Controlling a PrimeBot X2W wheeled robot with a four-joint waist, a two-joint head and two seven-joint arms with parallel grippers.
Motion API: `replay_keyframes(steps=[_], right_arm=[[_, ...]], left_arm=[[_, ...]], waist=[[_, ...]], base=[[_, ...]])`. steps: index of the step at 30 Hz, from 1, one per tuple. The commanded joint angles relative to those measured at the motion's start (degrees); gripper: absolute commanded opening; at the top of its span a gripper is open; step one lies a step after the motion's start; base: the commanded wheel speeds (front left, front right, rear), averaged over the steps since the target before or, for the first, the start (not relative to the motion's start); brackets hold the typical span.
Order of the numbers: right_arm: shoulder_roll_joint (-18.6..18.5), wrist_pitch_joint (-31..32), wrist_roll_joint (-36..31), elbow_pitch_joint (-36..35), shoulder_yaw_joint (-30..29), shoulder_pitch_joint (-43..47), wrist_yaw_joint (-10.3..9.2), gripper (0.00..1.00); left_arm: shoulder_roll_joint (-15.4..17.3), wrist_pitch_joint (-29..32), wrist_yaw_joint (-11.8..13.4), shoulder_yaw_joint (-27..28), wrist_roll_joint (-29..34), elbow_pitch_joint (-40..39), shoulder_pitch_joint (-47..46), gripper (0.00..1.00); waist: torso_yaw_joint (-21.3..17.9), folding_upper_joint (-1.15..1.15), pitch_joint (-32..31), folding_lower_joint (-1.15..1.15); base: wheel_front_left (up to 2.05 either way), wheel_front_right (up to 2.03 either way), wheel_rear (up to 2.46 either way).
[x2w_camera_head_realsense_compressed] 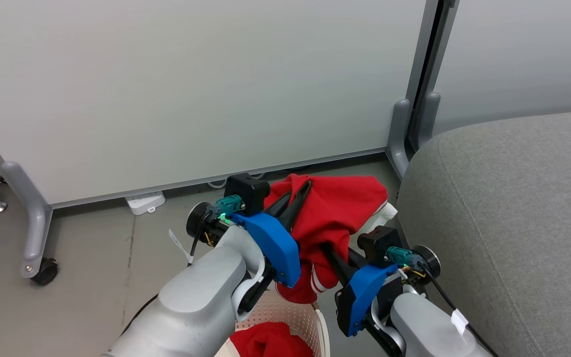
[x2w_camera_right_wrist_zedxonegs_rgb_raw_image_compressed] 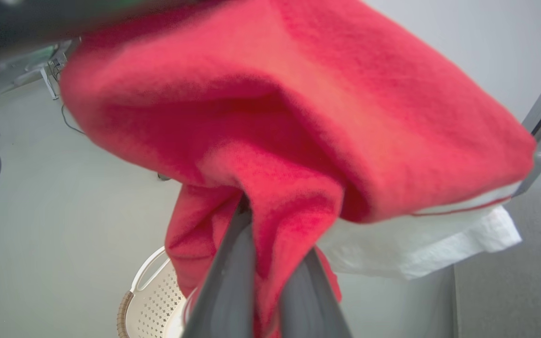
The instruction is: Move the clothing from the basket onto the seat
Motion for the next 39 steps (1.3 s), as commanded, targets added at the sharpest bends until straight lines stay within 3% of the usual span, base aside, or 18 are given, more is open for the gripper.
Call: replay_keyframes(steps=[1, 8, 9, 10, 18, 30, 39], right_arm=[[-0.1, -0.3, 0.2, 0.3, 0.1, -0.9, -0.04, 0.0], [-0.1, -1.0, 0.5, 1.0, 0.4, -0.9, -0.04, 0.0], [-0.1, -1.1, 0.6, 1.1, 0.4, -0.9, -0.04, 0.0], [-0.1, -1.1, 0.6, 1.2, 0.4, -1.0, -0.04, 0.0], [-0.1, -2.3, -0.5, 1.7, -0.7, -1.7, -0.04, 0.0], [-0.1, -3.1, -2.1, 0.9, -3.5, -1.2, -0.04, 0.0], [-0.1, -3.4, -4.1, 0.3, -5.9, -0.7, -0.04, 0.0]], left_arm=[[0.2, -0.6, 0.2, -0.1, -0.2, 0.2, -0.9, 0.0], [0.2, -1.2, 0.3, -0.8, -0.7, 0.7, -1.3, 0.0], [0.2, -1.2, 0.3, -0.9, -0.7, 0.8, -1.2, 0.55], [0.2, -1.3, 0.4, -1.0, -0.5, 0.8, -1.3, 1.0], [1.3, -2.5, 0.9, 0.8, 2.9, -0.9, 0.8, 1.0], [8.3, -2.4, 2.3, 16.3, 18.3, -19.7, 18.5, 1.0], [9.1, -2.4, 0.5, 28.8, 26.8, -26.5, 31.6, 1.0]], waist=[[0.0, 0.0, -0.1, 0.0], [-0.1, 0.0, -0.4, 0.0], [-0.1, 0.0, -0.4, 0.0], [0.0, 0.0, -0.4, 0.0], [0.3, 0.0, -0.2, 0.0], [1.2, 0.0, 0.8, 0.0], [1.7, 0.0, 1.4, 0.0]], base=[[0.0, 0.0, 0.0], [0.0, 0.0, 0.0], [0.0, 0.0, 0.0], [0.0, 0.0, 0.0], [0.0, 0.0, 0.0], [0.0, 0.0, 0.0], [0.0, 0.0, 0.0]])
